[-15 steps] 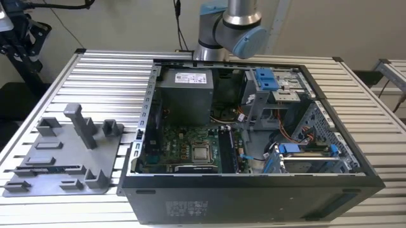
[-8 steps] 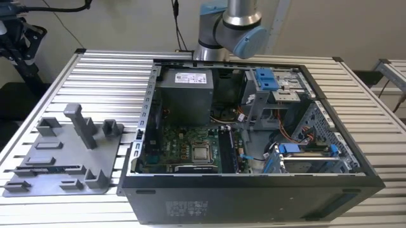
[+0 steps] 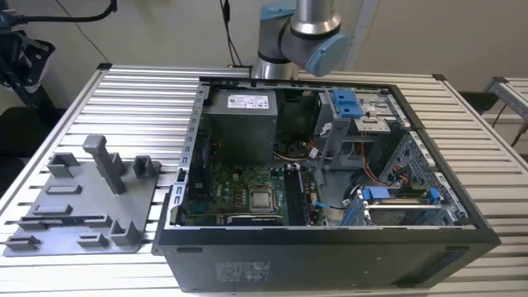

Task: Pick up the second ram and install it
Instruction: 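Reach for the second ram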

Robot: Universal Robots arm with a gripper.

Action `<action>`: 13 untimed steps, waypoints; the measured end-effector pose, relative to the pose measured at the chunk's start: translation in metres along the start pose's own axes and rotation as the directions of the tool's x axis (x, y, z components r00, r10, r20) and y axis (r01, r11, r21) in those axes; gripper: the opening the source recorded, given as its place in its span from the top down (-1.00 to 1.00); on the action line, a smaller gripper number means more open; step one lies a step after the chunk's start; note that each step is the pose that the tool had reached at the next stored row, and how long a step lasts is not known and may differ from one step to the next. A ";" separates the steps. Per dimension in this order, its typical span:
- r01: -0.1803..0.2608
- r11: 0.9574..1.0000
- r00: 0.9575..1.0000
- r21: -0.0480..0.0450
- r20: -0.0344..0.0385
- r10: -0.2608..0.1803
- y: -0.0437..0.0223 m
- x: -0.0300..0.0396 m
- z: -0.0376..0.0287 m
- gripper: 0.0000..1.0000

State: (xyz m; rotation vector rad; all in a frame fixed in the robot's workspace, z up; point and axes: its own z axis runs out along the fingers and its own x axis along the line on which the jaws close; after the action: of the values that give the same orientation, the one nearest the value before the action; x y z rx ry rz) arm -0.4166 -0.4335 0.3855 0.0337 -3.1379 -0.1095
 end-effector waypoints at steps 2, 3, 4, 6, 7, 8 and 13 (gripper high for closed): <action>0.000 1.000 1.000 0.000 0.000 0.000 -0.0067 0.0002 -0.0002 0.79; 0.000 1.000 1.000 0.000 0.000 0.000 -0.0100 0.0002 -0.0004 0.79; 0.000 1.000 1.000 0.000 0.000 0.000 -0.0140 0.0003 -0.0006 0.79; 0.000 1.000 1.000 0.000 0.000 0.000 -0.0210 0.0004 -0.0008 0.79; 0.000 1.000 1.000 0.000 0.000 0.000 -0.0243 0.0005 -0.0009 0.79; 0.000 1.000 1.000 0.000 0.000 0.000 -0.0283 0.0006 -0.0011 0.79; 0.000 1.000 1.000 0.000 0.000 0.000 -0.0454 0.0010 -0.0017 0.79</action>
State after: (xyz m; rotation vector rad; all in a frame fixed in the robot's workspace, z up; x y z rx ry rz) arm -0.4166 -0.4789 0.3840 0.0337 -3.1380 -0.1096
